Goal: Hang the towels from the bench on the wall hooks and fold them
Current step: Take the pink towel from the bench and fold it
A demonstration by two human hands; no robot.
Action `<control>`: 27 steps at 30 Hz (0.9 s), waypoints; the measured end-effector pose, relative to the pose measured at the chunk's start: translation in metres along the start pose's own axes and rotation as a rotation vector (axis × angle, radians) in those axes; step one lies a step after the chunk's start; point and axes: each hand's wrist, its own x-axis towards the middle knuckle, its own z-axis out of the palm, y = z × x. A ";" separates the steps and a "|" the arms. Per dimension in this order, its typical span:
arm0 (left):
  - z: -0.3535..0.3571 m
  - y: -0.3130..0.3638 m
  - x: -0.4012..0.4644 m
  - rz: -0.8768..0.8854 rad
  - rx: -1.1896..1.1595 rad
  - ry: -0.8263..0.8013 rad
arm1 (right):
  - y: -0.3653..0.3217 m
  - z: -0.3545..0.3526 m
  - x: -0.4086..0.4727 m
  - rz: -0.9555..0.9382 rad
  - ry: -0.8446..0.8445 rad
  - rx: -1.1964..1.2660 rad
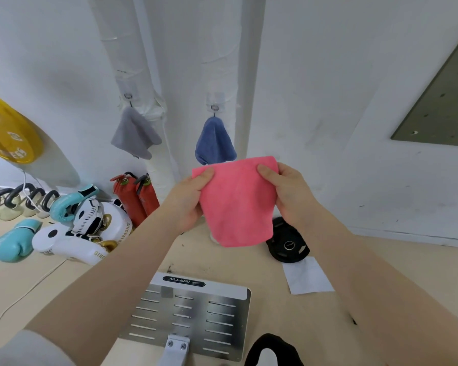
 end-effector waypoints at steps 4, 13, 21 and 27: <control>-0.004 -0.005 -0.005 0.118 0.107 -0.079 | 0.001 0.002 0.001 -0.045 0.085 -0.122; -0.006 0.011 -0.002 0.553 0.459 0.329 | -0.012 0.005 0.003 -0.192 -0.026 -0.111; -0.011 0.034 -0.006 0.395 0.052 -0.144 | -0.035 0.004 0.006 -0.018 -0.300 0.145; -0.021 0.029 -0.001 0.199 0.111 -0.252 | -0.034 0.004 0.011 0.069 -0.419 0.009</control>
